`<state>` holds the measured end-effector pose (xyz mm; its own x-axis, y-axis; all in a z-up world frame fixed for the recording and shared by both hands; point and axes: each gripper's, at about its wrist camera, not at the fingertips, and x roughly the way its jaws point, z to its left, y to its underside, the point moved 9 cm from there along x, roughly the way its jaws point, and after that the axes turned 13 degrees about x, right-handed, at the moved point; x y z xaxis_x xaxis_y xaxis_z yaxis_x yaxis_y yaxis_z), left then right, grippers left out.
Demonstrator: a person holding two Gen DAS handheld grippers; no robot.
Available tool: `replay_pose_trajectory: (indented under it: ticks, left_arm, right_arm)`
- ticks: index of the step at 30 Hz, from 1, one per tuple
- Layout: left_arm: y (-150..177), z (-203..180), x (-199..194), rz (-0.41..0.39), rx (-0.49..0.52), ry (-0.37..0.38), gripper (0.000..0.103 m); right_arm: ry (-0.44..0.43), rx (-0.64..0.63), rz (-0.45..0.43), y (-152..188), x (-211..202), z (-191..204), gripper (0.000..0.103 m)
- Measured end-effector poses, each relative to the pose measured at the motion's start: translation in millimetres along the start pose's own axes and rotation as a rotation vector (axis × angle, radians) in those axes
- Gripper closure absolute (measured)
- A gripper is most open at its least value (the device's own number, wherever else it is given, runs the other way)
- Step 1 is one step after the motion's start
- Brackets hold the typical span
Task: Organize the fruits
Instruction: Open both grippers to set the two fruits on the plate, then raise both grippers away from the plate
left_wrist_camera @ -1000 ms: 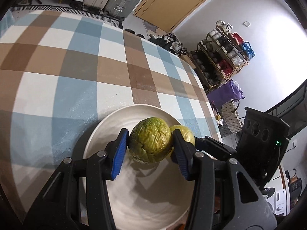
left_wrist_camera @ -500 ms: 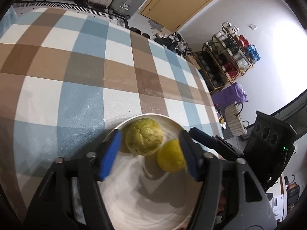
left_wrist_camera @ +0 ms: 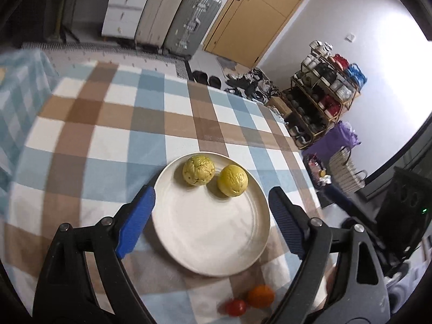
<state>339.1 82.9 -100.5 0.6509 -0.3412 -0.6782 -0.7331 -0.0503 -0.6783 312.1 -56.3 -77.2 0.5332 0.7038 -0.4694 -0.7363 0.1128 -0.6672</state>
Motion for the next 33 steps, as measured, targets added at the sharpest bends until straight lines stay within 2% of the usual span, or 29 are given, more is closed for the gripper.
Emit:
replay_pose_trajectory:
  ticks: [3,6,11,17,21,33]
  left_arm:
    - [6.3,-16.4,-29.3,-0.032,0.060,-0.034,0.016]
    - [14.4,-32.9,-58.1,-0.082,0.102,-0.077,0.002]
    - [31.5,-65.9,-100.2,-0.143,0.164,-0.121,0.001]
    - [57.0,-89.4,-130.7,-0.170,0.206,-0.206,0.001]
    - [79.6,-99.8,-143.6,-0.167,0.223,-0.230,0.001]
    - [155.1,-99.9,-150.6,-0.103,0.179,-0.224,0.001]
  right_arm:
    - [-0.062,0.001,-0.048,8.3,-29.4,16.4,0.000]
    - [-0.087,0.006,-0.097,17.7,-56.3,28.9,0.000]
    - [-0.053,-0.027,-0.124,36.2,-83.5,43.5,0.000]
    - [-0.003,-0.029,-0.167,55.5,-108.5,47.3,0.000]
    - [0.056,-0.052,-0.164,76.0,-118.2,47.6,0.000]
    - [0.110,-0.051,-0.164,122.3,-140.4,49.7,0.000]
